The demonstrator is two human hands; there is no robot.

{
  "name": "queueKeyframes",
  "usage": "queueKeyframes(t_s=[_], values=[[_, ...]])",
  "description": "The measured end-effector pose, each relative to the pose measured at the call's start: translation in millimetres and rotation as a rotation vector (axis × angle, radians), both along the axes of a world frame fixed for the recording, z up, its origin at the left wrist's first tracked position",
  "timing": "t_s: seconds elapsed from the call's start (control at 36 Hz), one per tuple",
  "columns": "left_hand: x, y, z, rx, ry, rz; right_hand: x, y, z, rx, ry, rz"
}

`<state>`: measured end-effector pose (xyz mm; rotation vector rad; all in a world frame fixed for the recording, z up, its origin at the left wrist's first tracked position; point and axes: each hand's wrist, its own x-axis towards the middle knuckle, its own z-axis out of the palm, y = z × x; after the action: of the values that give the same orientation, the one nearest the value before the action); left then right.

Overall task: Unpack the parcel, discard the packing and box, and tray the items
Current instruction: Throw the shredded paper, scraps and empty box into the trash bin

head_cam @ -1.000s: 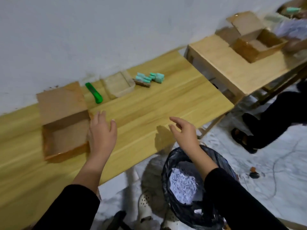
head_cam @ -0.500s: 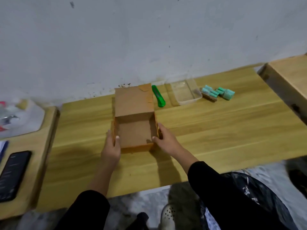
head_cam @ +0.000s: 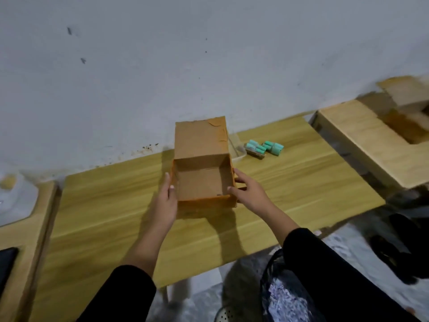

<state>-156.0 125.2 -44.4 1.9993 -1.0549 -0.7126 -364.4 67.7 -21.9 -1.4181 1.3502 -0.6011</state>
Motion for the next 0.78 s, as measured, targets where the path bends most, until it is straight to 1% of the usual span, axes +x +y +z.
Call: queueKeyframes(t_s=[0.19,0.33,0.47,0.58,0.64,0.72,0.78], values=[[-121,-40,28,-0.093,0.043,-0.308,-131,22,33,-0.037,0.007,-0.281],[-226,-42,33,-0.068,0.13,-0.583,-234,67,34,-0.035,0.059,-0.508],[-316,-21,8,0.059,0.13,-0.832,-311,136,16,0.055,0.036,-0.727],[-364,8,-26,0.191,0.119,-1.025,-344,198,-10,0.163,-0.028,-0.86],[-379,24,-43,0.288,0.137,-1.092,-352,225,-31,0.22,-0.045,-0.913],[-390,44,-80,0.425,0.117,-1.198,-357,260,-69,0.337,-0.071,-0.976],[-389,55,-108,0.531,0.107,-1.218,-353,276,-94,0.416,-0.089,-0.998]])
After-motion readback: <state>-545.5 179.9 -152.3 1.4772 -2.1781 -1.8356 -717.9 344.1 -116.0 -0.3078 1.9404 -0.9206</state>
